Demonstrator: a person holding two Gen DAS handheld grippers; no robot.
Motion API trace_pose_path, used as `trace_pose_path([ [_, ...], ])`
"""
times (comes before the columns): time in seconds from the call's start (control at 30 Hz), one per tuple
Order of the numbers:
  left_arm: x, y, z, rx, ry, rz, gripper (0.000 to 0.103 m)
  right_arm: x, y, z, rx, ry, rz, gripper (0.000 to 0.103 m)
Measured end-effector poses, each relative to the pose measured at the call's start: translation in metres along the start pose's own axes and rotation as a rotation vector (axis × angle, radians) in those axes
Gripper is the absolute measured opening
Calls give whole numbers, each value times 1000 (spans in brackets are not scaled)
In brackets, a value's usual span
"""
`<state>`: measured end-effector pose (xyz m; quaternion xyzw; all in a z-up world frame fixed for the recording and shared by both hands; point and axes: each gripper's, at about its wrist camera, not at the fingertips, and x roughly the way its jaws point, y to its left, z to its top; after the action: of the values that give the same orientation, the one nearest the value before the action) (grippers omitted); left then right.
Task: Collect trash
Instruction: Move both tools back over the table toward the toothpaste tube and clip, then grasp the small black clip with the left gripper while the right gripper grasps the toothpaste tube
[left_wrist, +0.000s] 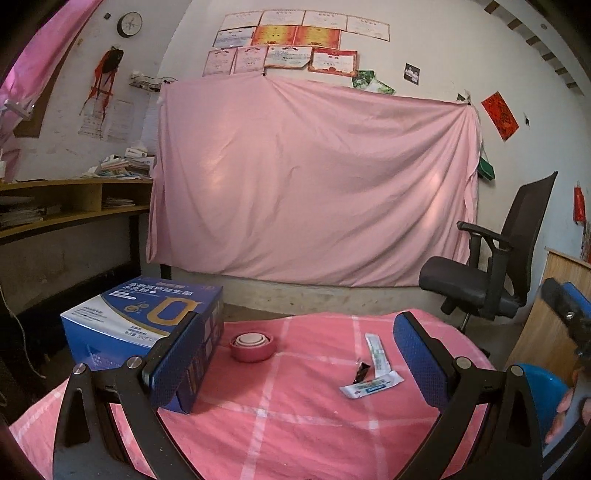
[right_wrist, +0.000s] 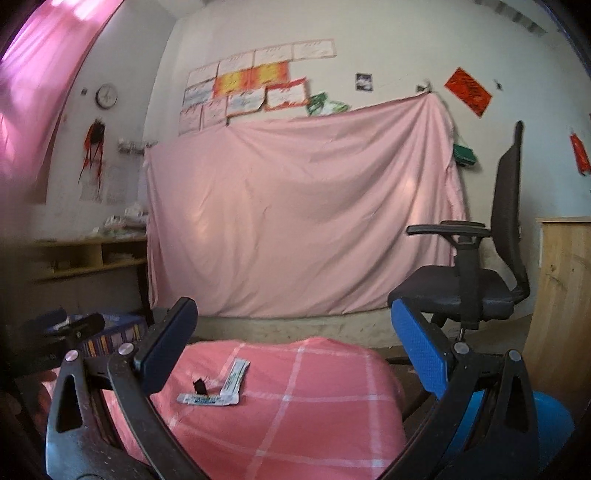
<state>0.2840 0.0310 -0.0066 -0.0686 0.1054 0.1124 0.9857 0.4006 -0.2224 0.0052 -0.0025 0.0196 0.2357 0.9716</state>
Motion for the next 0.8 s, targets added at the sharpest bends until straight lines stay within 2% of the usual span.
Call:
trace_pose_path([
  [0.3, 31, -7, -10, 88, 98, -73, 100, 36, 13, -23, -50, 154, 17, 103],
  [0.4, 43, -10, -13, 85, 135, -99, 98, 43, 12, -27, -45, 189, 22, 103],
  [0.63, 72, -17, -17, 80, 250, -198, 69, 72, 7, -37, -13, 306, 45, 103],
  [0.73, 86, -22, -19, 82, 302, -229, 62, 84, 6, -41, -5, 346, 50, 103],
  [0.8, 94, -25, -19, 78, 333, -249, 57, 90, 5, -42, 1, 366, 57, 99],
])
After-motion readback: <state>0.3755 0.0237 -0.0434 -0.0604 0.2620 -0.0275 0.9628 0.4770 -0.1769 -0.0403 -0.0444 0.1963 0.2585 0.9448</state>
